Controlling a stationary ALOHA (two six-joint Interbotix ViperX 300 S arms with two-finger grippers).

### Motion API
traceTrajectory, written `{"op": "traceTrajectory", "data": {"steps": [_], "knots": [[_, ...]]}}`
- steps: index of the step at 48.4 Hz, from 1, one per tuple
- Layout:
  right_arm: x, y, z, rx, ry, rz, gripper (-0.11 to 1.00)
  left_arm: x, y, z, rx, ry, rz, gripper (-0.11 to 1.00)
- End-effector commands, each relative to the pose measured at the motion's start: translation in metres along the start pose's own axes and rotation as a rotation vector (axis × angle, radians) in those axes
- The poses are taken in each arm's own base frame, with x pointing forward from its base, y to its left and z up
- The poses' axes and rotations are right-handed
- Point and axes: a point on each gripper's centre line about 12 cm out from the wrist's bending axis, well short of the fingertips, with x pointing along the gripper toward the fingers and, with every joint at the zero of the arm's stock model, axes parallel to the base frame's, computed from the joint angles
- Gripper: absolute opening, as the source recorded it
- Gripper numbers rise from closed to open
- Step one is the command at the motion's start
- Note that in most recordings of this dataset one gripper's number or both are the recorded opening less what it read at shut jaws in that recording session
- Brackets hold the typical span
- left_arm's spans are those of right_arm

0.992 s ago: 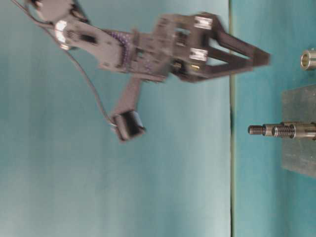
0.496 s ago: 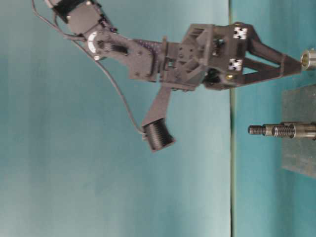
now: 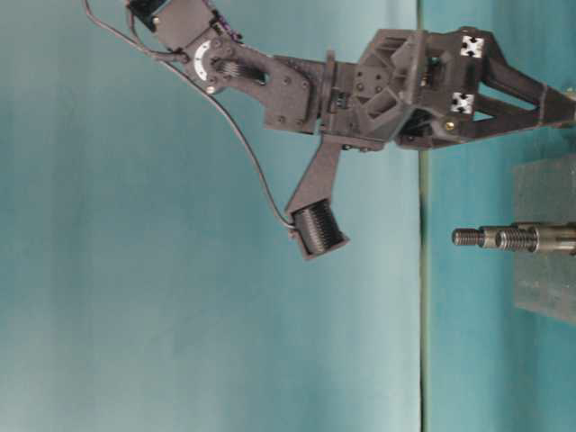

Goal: Insert the washer onto the shaft.
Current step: 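Lower the right gripper and close it around the upper washer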

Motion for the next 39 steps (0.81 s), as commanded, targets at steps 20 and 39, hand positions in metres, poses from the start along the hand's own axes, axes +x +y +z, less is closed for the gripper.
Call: {"op": "traceTrajectory", "data": {"steps": [20, 39], "knots": [[-0.0024, -0.0014, 0.0010, 0.006, -0.011, -0.003, 0.80, -0.0018, 0.0003, 0.0052, 0.001, -0.018, 0.002, 0.00], [-0.0011, 0.0014, 0.0003, 0.001, -0.002, 0.002, 0.58, -0.0007, -0.0001, 0.0047, 0.002, -0.014, 0.000, 0.00]]}}
